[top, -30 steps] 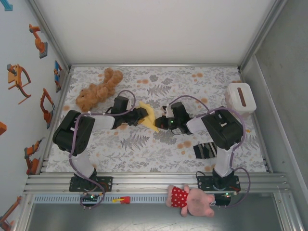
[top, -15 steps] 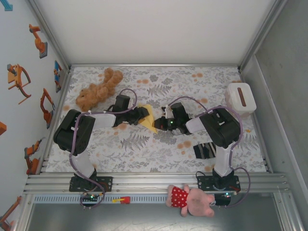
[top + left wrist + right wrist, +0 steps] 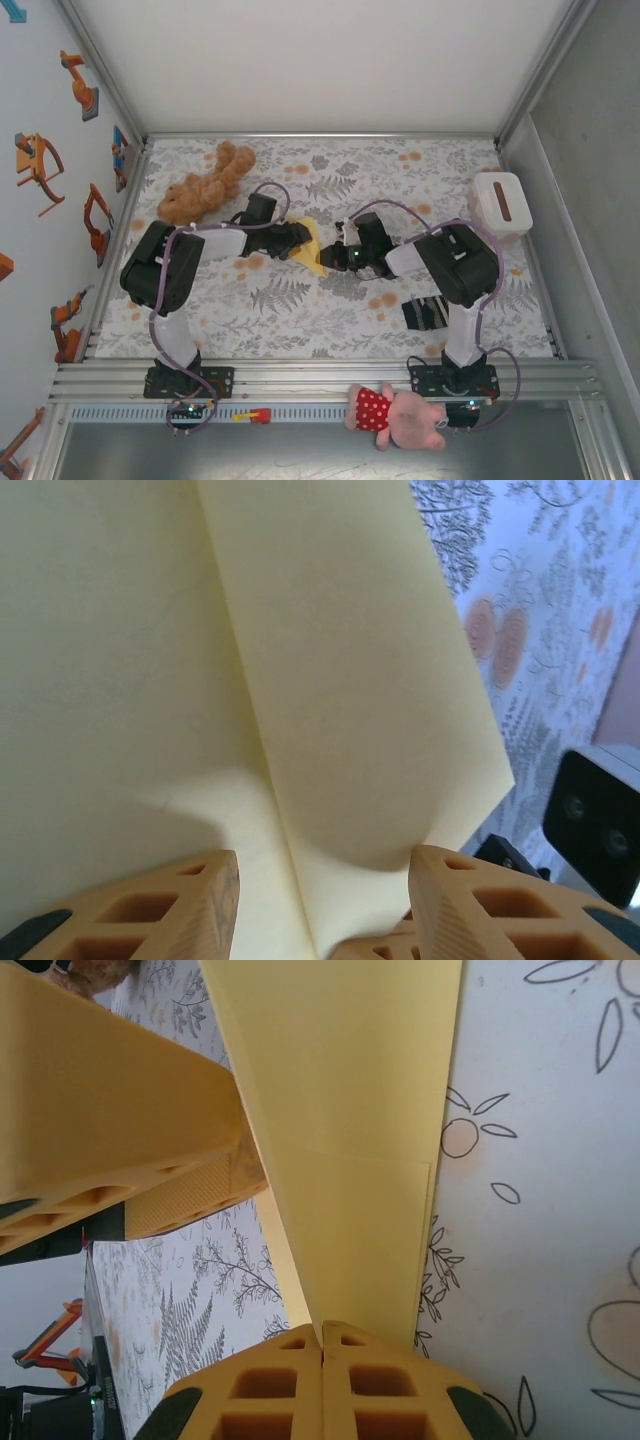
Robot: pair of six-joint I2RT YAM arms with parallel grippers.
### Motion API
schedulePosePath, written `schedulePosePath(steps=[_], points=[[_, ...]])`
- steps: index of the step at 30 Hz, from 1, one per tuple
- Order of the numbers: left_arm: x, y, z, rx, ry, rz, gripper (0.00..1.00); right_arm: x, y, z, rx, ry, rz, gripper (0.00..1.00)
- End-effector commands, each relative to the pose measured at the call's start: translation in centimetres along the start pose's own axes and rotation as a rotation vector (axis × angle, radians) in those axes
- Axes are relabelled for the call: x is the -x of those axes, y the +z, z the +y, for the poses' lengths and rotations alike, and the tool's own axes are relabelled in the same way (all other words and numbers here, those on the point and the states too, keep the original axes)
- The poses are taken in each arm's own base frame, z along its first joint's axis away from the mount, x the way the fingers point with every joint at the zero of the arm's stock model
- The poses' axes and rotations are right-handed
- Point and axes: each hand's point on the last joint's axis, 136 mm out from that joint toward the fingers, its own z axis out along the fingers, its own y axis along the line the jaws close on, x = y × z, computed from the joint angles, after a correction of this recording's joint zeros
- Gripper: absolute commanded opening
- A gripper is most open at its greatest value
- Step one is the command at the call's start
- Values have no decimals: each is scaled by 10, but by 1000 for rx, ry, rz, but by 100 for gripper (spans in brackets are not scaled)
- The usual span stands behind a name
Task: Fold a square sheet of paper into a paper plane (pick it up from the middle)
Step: Fourth fold the wing at the center of the table.
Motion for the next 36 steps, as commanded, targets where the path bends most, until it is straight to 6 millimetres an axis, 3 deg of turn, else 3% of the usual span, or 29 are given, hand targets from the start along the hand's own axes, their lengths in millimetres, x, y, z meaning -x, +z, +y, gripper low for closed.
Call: schedulePosePath(steps=[1, 6, 11, 20, 30, 36], points=[[-7, 3, 32, 171, -39, 33, 48, -4, 4, -8, -19, 32, 26, 0], [-15, 3, 68, 342, -104, 58, 48, 1, -1, -2, -15, 34, 18, 5], [-23, 5, 89, 430, -160, 86, 45, 10, -12, 14, -5, 12, -4, 15], [-24, 6, 95, 448, -173, 86, 41, 21, -23, 22, -32, 2, -55, 24], [-29, 10, 100, 461, -187, 110, 38, 28, -31, 16, -106, 1, -99, 25], [-32, 9, 110, 504, -196, 120, 38, 29, -30, 36, -44, -46, -91, 23]])
